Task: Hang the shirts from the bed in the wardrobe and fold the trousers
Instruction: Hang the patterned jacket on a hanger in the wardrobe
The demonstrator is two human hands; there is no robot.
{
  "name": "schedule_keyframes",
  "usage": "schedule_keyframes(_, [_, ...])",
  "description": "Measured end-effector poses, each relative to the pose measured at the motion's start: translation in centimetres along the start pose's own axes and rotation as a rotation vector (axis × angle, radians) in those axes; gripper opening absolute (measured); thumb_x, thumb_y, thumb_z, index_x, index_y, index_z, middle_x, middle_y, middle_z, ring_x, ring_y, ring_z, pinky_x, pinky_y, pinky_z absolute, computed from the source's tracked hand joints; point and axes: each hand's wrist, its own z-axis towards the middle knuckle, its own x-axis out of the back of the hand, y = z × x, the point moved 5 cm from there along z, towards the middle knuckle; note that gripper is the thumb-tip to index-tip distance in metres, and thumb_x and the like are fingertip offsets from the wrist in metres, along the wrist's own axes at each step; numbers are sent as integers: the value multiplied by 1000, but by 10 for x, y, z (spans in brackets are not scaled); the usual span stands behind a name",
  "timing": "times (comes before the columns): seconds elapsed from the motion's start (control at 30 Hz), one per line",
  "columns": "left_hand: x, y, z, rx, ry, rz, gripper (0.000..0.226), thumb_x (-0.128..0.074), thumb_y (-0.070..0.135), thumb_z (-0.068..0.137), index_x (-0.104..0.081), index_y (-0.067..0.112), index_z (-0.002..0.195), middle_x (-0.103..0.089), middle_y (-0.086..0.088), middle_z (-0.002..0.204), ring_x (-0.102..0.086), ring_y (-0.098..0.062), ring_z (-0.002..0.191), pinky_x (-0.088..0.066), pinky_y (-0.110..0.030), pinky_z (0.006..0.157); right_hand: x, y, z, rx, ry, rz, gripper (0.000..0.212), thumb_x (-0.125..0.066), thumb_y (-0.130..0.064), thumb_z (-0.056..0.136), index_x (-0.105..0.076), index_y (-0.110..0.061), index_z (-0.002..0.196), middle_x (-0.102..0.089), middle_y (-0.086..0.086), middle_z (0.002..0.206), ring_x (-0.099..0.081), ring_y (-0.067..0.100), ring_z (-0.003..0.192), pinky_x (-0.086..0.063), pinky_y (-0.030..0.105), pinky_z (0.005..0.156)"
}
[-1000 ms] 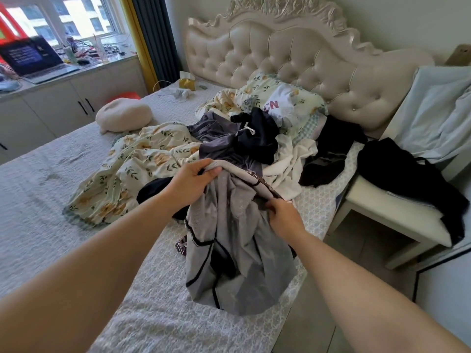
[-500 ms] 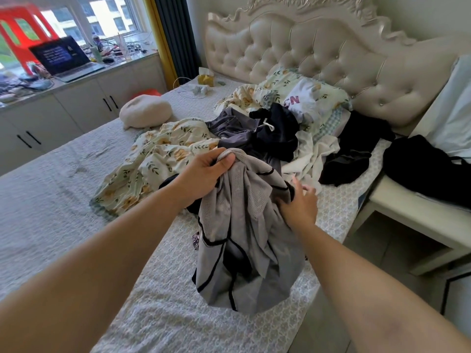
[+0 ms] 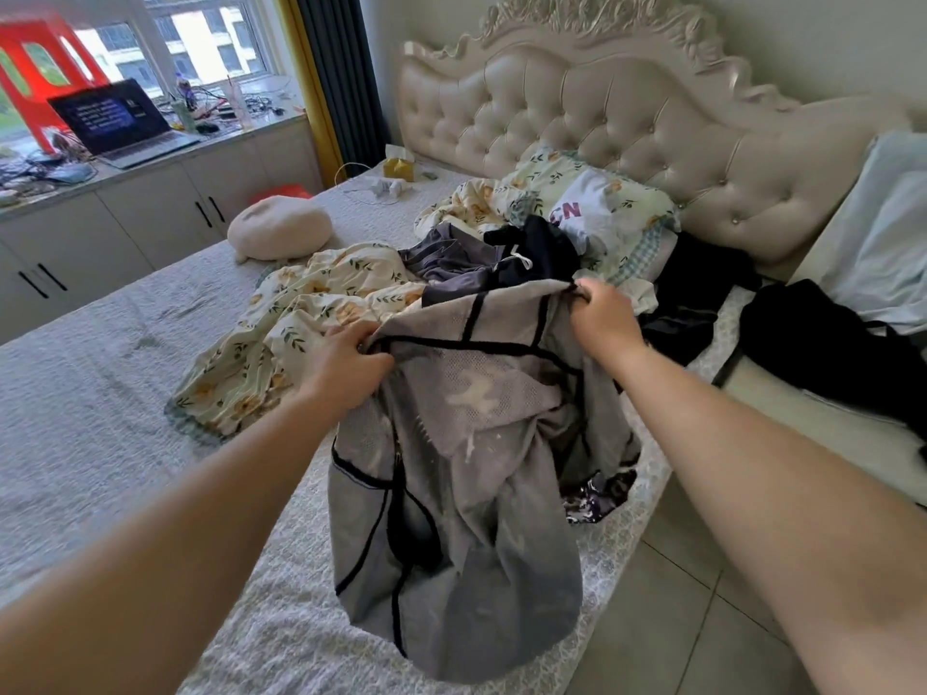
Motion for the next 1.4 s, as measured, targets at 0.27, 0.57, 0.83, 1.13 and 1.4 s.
schedule_keyframes(0.27, [-25, 74, -28, -409, 25, 167, 88, -56, 80, 64, -40, 38, 139, -56, 11, 132, -53, -14, 117, -38, -26, 82, -17, -58, 2, 190, -408, -276, 29, -48, -13, 87, -48, -17, 59, -51, -1, 64, -48, 21, 72, -32, 24, 52])
schedule_keyframes(0.57, [-53, 54, -19, -73, -74, -417, 34, -55, 21, 94, -65, 44, 71, -63, 9, 63, -58, -15, 61, -40, -27, 54, -34, -40, -20, 117, -235, 93, 24, -65, -29, 85, -56, -21, 105, -56, -3, 91, -53, 12, 85, -42, 20, 72])
schedule_keyframes(0.83, [-48, 39, -15, 108, 12, -687, 24, -51, 22, 97, -62, 35, 80, -60, -4, 83, -52, -20, 78, -37, -33, 69, -68, 44, -79, -218, -309, 108, 102, -70, -68, 61, -37, -10, 139, -42, 11, 139, -39, 27, 131, -37, 43, 106])
schedule_keyframes(1.13, [-24, 16, -15, 76, 184, -100, 27, -63, 40, 86, -62, 32, 111, -64, -1, 108, -59, -24, 96, -48, -34, 76, -58, 66, -80, -545, -114, 430, 34, -45, -6, 92, -56, -2, 124, -63, 15, 109, -58, 29, 98, -47, 30, 75])
schedule_keyframes(1.4, [-24, 32, -33, -214, 239, 109, 40, -63, 33, 84, -55, 35, 122, -49, 6, 125, -54, -18, 99, -37, -26, 72, -6, 7, -39, -393, -268, -218, 38, -56, -29, 87, -61, 0, 110, -61, 16, 113, -58, 31, 104, -46, 33, 82])
